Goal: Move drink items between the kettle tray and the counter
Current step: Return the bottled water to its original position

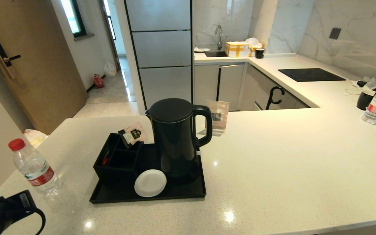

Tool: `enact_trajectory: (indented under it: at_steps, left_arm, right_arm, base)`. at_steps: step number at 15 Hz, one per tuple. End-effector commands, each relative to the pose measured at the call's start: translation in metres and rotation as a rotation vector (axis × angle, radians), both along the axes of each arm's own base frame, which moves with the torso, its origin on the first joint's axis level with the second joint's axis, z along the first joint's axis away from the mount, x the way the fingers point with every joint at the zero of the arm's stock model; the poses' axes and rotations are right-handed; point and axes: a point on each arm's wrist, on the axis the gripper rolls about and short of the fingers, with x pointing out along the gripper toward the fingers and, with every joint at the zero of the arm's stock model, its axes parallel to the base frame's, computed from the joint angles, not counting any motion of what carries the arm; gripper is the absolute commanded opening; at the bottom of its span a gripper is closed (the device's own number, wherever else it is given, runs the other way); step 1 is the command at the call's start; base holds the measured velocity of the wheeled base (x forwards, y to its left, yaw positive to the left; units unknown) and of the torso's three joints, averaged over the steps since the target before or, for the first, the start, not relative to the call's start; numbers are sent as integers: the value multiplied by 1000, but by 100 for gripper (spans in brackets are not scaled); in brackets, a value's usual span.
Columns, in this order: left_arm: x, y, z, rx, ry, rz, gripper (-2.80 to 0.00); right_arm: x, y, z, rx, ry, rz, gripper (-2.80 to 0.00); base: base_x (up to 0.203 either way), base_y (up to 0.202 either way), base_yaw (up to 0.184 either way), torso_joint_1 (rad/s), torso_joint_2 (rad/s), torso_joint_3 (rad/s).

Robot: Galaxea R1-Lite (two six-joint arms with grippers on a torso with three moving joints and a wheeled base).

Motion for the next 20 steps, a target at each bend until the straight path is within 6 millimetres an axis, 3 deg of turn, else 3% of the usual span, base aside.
enact_trajectory:
  at_steps: [1,3,5,6,12,20]
  left_arm:
    - [2,0,-1,-3,-2,-3,-280]
    - [8,2,5,9,-90,-27,-280]
    - [14,4,1,13,-73,-25,-280]
    - [16,5,-1,16,-62,-11,0]
    - [30,23,-9,18,-32,73,0]
    - [40,27,-12,29,-61,74,0]
  right_arm:
    - [0,0,0,0,3,0,-280]
    - [0,0,0,-1,3,0,-280]
    - [0,0,0,0,3,0,-280]
    - [0,0,0,0,3,0,-280]
    - [0,0,0,0,3,0,-280]
    - [0,0,0,0,3,0,-280]
  base:
    - [0,0,0,0,0,0]
    - [0,0,0,0,0,0]
    - [0,0,0,0,0,0]
    - [0,0,0,0,0,0]
    - [0,0,0,0,0,0]
    - [0,0,0,0,0,0]
